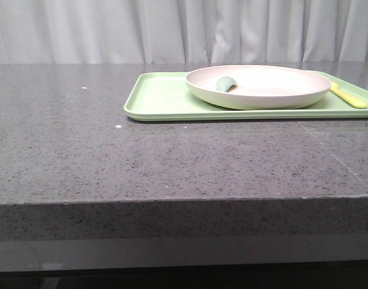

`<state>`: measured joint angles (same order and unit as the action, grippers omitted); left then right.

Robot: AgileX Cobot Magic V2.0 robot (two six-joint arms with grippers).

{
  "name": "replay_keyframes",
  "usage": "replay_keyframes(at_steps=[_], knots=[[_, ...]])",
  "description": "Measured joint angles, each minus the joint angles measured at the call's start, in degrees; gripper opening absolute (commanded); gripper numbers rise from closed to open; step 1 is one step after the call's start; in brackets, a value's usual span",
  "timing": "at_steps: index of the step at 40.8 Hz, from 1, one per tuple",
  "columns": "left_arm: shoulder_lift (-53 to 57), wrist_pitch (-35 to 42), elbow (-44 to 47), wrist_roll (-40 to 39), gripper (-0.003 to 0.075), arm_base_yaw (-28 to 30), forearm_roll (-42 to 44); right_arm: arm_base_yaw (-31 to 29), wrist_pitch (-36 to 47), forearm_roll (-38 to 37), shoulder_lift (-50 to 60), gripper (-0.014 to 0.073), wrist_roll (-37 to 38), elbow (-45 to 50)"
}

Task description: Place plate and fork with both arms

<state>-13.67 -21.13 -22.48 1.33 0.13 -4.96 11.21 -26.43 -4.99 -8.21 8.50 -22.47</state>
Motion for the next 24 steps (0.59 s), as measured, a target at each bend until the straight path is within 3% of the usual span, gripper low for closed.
replay_keyframes(at_steps=[11, 24], knots=[[13.56, 5.85, 12.62, 0.12, -0.0018, 3.73, -0.05, 0.00, 0.00, 0.00, 0.00, -0.0067, 0.00, 0.00], [13.98, 13.89, 22.77, 0.12, -0.0018, 3.83, -0.05, 0.00, 0.14, 0.00, 0.00, -0.0067, 0.00, 0.00]])
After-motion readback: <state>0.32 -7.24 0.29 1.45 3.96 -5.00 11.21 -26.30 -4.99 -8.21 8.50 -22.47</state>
